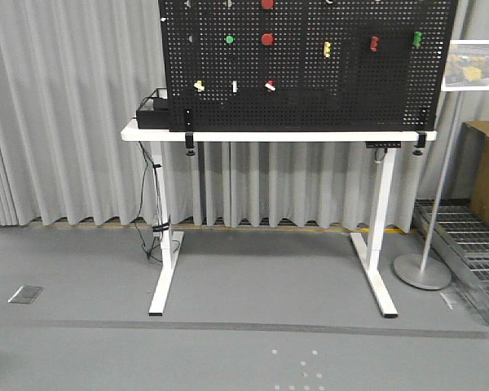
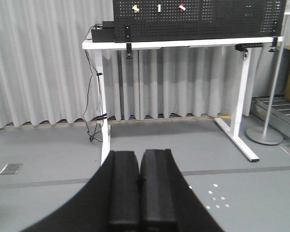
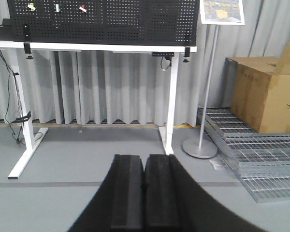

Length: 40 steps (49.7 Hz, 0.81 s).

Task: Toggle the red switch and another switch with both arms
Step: 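Drive the base forward up to the black pegboard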

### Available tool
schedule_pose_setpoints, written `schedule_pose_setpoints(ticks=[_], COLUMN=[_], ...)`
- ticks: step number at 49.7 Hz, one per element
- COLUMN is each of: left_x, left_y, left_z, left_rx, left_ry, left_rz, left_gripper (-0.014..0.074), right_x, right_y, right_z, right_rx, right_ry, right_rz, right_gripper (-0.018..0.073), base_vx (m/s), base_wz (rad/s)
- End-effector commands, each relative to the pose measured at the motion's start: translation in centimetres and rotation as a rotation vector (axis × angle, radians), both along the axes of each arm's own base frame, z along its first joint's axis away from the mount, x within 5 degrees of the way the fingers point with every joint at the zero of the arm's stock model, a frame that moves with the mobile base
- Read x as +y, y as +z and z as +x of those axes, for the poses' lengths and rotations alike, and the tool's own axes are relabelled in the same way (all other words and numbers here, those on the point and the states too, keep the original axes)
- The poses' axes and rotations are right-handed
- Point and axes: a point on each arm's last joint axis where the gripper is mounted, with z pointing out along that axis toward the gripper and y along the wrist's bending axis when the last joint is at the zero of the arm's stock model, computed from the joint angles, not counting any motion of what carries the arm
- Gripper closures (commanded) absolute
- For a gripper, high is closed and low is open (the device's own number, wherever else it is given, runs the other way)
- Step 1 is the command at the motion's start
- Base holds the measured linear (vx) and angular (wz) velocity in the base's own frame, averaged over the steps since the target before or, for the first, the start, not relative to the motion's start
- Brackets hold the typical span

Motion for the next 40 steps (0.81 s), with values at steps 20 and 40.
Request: schedule_pose_setpoints(ticks=[20, 40], left_x=[-0.03, -0.03], left_y=[0.16, 0.16], left_z=[-0.05, -0.05], left_rx=[-0.077, -0.077], left_ry=[-0.005, -0.005], left_rz=[-0.026, -0.026], left_gripper=[0.0603, 0.0603], right_x=[-0.06, -0.06], right_y=[0.65, 0.65], right_z=[-0.05, -0.05], right_rx=[-0.087, -0.087], right_ry=[-0.01, -0.01], right_rz=[-0.024, -0.024], right_gripper=[0.0566, 0.0566], base_vx=[0.3, 0.42], base_wz=[0.05, -0.04])
